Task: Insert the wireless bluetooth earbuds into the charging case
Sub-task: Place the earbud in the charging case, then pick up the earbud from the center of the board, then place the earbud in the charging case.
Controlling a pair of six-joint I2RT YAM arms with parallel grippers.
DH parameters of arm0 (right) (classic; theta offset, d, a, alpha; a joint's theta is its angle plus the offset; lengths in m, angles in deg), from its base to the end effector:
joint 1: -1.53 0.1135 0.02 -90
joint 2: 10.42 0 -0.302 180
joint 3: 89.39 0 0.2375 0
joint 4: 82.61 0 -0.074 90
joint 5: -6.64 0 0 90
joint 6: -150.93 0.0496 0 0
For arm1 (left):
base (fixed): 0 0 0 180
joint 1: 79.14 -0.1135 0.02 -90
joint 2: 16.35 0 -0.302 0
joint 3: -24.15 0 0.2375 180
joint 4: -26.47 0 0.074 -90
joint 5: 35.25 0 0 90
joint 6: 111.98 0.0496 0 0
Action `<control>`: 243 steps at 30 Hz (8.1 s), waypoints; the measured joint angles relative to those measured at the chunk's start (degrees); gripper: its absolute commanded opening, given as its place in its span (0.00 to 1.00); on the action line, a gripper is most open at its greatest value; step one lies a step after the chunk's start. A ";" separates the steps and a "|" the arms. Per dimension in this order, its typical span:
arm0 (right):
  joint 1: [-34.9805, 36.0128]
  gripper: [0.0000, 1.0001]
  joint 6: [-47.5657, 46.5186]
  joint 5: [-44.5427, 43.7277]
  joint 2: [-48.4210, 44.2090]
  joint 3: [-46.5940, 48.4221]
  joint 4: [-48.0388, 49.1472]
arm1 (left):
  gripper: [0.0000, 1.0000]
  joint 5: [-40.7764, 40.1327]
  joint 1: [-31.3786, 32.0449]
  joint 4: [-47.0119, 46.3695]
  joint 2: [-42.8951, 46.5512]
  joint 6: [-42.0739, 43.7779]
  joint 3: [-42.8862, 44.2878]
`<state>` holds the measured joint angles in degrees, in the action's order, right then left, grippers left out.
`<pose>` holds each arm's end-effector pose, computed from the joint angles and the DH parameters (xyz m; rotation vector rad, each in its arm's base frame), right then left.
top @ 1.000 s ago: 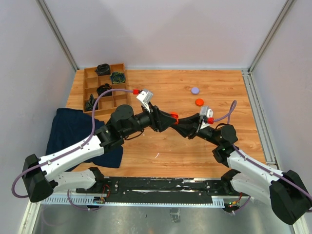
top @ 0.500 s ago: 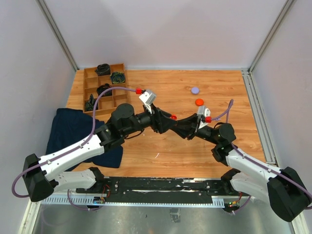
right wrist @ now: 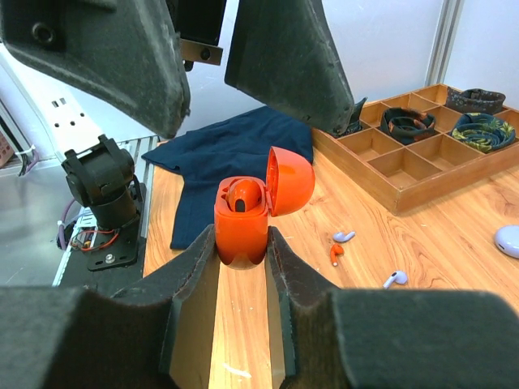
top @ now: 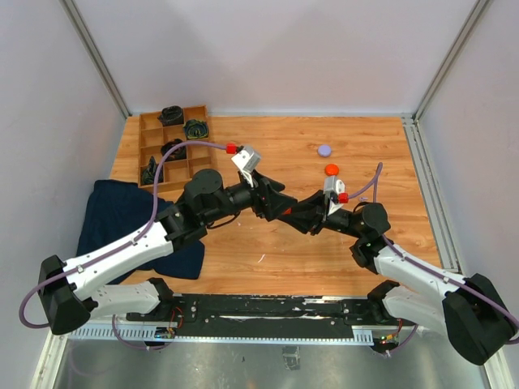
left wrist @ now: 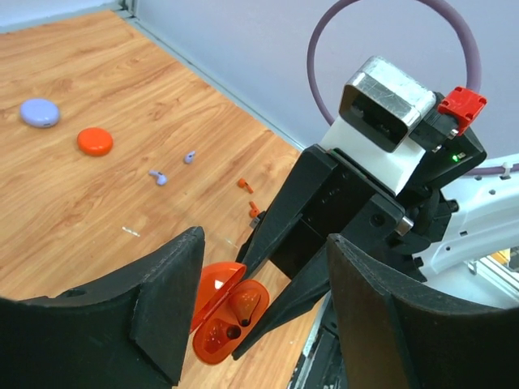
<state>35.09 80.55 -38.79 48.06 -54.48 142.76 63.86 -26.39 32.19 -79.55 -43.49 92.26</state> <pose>0.1319 0.1292 0.3166 -0.8721 1.1100 1.2409 0.1411 -0.1985 0.4017 0.5860 1.6004 -1.1191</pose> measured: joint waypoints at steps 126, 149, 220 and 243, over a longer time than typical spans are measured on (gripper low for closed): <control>-0.59 0.03 -9.33 -2.67 -3.58 0.37 -14.49 | 0.41 -20.87 -24.72 31.54 -36.24 -3.15 5.25; -0.59 0.03 -9.31 -2.67 -3.56 0.39 -14.47 | 0.24 -19.74 -24.85 34.80 -37.42 -1.18 7.13; -0.63 0.03 -0.09 -2.14 2.71 -1.51 4.92 | 0.22 -7.69 0.00 -11.10 8.61 3.74 -12.28; -0.63 0.03 2.14 -2.14 2.69 -1.46 6.64 | 0.22 -8.20 1.62 -16.83 6.60 3.43 -15.72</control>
<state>34.46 82.69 -40.93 50.75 -55.95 149.41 55.66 -24.77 15.36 -72.94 -40.06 76.54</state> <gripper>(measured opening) 0.262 0.240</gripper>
